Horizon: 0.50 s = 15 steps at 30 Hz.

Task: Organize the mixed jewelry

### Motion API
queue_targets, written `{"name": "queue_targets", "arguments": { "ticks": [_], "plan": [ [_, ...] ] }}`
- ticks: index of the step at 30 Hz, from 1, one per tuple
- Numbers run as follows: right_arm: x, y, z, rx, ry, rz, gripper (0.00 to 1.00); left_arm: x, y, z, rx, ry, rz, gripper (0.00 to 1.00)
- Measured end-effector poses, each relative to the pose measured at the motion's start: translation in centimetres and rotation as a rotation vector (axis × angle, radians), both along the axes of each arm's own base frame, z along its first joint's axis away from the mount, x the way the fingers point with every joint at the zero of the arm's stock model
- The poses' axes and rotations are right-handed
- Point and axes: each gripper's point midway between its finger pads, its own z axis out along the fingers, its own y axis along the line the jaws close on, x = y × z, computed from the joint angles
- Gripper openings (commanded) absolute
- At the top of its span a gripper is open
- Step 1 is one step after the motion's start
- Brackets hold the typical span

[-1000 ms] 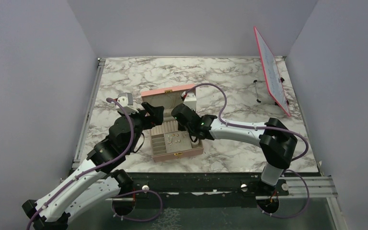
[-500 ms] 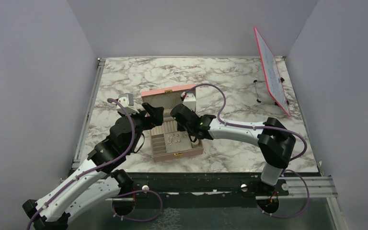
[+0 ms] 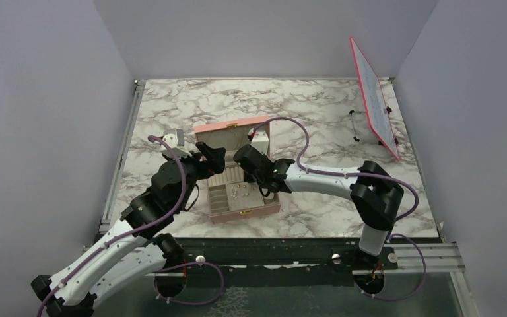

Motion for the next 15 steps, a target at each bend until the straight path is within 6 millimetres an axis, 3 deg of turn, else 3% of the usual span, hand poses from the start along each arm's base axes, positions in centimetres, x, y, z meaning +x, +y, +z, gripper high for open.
{"name": "queue_targets", "arguments": {
  "ticks": [5,10,15],
  "plan": [
    [0.04,0.13,-0.19,-0.013,0.006,0.001,0.01,-0.02,0.03,0.02,-0.001,-0.001,0.0,0.85],
    [0.05,0.17,-0.12,-0.02,0.008,0.002,0.2,-0.02,0.03,0.02,-0.001,-0.001,0.0,0.85],
    [0.09,0.27,0.09,-0.015,0.007,0.001,0.26,-0.02,0.03,0.02,-0.001,-0.001,0.0,0.85]
  ]
}}
